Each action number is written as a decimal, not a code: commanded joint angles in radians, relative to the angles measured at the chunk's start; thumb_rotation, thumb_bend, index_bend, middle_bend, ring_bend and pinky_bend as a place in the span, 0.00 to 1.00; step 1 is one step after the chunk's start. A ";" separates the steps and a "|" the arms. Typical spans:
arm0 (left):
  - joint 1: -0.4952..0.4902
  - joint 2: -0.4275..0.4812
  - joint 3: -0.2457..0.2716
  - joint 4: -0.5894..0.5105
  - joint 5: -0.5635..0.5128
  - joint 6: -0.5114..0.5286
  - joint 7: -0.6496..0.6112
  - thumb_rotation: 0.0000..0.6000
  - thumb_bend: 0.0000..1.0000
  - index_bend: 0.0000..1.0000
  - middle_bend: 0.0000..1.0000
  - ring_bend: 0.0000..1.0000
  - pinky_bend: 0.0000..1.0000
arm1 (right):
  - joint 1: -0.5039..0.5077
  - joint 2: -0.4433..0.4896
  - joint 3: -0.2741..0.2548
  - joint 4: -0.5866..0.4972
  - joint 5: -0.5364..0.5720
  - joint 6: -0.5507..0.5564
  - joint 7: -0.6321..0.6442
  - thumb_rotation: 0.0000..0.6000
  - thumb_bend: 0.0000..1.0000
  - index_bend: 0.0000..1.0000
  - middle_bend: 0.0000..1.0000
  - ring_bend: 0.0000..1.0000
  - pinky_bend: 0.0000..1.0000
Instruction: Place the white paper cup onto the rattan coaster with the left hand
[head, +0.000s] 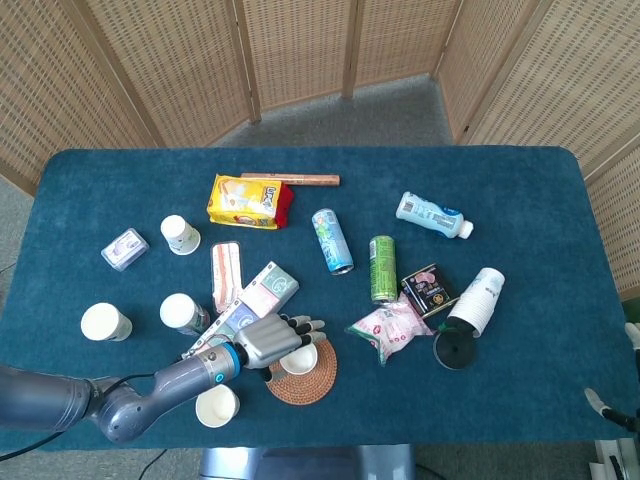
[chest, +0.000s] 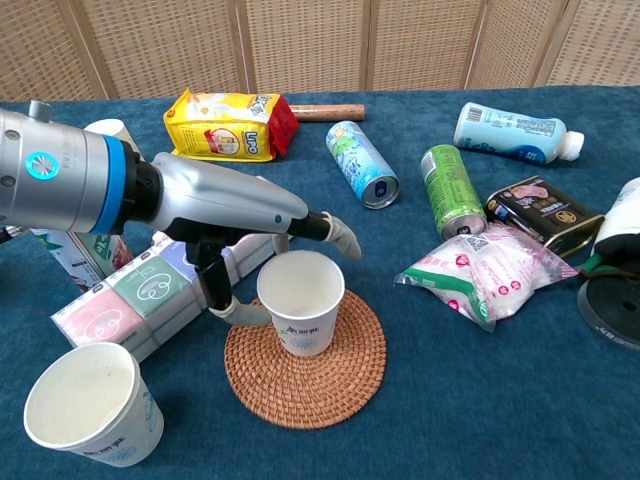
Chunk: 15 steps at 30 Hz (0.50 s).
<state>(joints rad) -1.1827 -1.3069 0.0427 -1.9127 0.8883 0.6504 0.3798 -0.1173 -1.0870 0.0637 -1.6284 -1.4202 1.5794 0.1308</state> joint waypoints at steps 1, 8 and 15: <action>0.012 0.018 -0.005 -0.016 0.017 0.008 -0.020 0.87 0.38 0.00 0.00 0.00 0.08 | 0.001 0.000 0.000 -0.001 -0.001 -0.001 -0.001 1.00 0.22 0.00 0.00 0.00 0.00; 0.100 0.087 -0.033 -0.060 0.117 0.107 -0.107 0.79 0.36 0.00 0.00 0.00 0.00 | 0.011 0.001 0.006 -0.009 -0.008 -0.006 -0.014 1.00 0.22 0.00 0.00 0.00 0.00; 0.220 0.224 -0.034 -0.128 0.189 0.238 -0.183 0.78 0.36 0.00 0.00 0.00 0.00 | 0.034 -0.006 0.017 -0.014 -0.014 -0.022 -0.031 1.00 0.22 0.00 0.00 0.00 0.00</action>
<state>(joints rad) -1.0030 -1.1254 0.0098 -2.0113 1.0511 0.8470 0.2265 -0.0854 -1.0915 0.0793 -1.6418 -1.4340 1.5594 0.1009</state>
